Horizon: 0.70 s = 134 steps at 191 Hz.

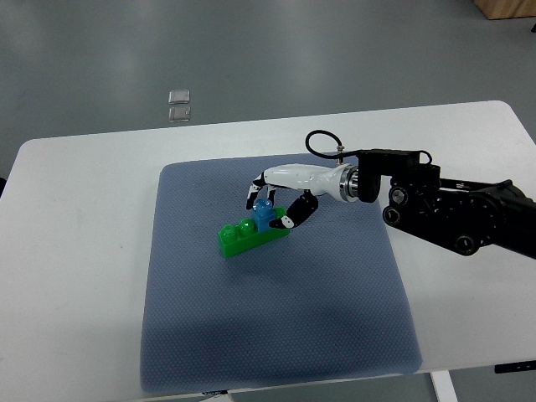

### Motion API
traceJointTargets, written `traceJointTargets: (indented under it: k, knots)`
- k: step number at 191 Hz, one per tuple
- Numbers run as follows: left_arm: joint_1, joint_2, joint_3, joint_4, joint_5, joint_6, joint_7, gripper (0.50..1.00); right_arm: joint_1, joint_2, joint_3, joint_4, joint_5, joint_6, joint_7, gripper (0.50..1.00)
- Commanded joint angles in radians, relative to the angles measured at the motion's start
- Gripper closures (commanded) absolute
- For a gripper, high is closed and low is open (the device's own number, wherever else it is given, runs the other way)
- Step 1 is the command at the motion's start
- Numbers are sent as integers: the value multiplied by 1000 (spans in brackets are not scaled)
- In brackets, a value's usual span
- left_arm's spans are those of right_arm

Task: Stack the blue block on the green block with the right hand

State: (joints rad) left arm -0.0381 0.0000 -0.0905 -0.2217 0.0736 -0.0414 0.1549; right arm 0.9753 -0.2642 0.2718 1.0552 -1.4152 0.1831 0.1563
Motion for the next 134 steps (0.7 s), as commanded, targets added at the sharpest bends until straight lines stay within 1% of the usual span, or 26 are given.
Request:
traceJointTargets:
  k: [1, 7, 27, 54, 78, 100, 116, 134]
  knots:
    - [1, 0, 0, -1, 0, 0, 0, 500, 3, -4, 3, 2, 6, 4, 0, 615]
    - [1, 0, 0, -1, 0, 0, 0, 500, 3, -6, 4, 2, 7, 6, 0, 605]
    - [0, 0, 0, -1, 0, 0, 0, 500, 3, -4, 30, 2, 12, 12, -1, 601]
    - [0, 0, 0, -1, 0, 0, 0, 500, 6, -6, 78, 2, 38, 55, -6, 599]
    - [0, 0, 0, -1, 0, 0, 0, 500, 26, -12, 153, -1, 98, 111, -12, 599]
    - [0, 0, 0, -1, 0, 0, -1, 500, 34, -29, 231, -27, 252, 167, -21, 597]
    - [0, 0, 0, -1, 0, 0, -2, 500, 29, -29, 280, -67, 369, 171, -52, 597]
    - [0, 0, 0, -1, 0, 0, 0, 500, 8, -17, 348, -147, 596, 161, -73, 597]
